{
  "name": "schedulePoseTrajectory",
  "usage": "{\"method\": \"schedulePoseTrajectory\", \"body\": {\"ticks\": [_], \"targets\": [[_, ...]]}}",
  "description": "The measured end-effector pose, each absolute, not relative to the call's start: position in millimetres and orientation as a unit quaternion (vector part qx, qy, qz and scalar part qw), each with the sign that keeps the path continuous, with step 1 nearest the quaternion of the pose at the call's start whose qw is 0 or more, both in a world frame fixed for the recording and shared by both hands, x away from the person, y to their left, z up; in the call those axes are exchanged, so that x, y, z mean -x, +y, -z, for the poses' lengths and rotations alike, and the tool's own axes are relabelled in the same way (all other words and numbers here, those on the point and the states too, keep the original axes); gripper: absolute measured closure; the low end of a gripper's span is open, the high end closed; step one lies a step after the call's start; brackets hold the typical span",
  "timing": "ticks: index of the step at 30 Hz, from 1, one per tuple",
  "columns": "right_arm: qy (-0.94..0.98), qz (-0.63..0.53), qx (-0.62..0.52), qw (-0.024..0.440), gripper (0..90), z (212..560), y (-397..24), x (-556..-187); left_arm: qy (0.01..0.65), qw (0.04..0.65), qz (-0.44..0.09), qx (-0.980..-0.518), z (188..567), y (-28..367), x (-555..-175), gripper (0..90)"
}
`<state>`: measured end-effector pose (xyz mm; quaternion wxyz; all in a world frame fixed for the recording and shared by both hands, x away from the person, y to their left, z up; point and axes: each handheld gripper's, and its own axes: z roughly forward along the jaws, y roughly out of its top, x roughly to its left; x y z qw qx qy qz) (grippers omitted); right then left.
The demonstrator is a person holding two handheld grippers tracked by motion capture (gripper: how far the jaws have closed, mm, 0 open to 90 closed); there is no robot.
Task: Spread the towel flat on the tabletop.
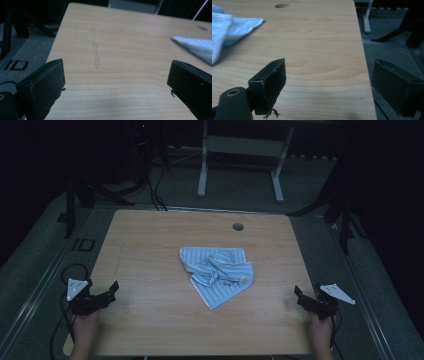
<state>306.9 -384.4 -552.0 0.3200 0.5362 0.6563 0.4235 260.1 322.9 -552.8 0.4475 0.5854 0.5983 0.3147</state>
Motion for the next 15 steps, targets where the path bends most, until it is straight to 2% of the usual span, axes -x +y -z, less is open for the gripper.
{"method": "schedulePoseTrajectory", "body": {"ticks": [7,10,11,12,15], "targets": [[0.666,-0.405,-0.553,0.294,12.9,550,-389,-316,0.625,0.408,-0.256,-0.614,553,328,-268,2.0],[0.695,-0.395,-0.543,0.256,13.2,545,-388,-320,0.616,0.378,-0.228,-0.652,551,326,-270,1.9],[0.695,-0.395,-0.543,0.256,13.2,545,-388,-320,0.616,0.378,-0.228,-0.652,551,326,-270,1.9],[0.727,-0.375,-0.527,0.231,13.6,539,-385,-322,0.61,0.356,-0.231,-0.67,549,324,-270,1.9],[0.768,-0.326,-0.512,0.204,14.7,536,-381,-326,0.607,0.346,-0.209,-0.684,546,323,-271,1.9]]}}
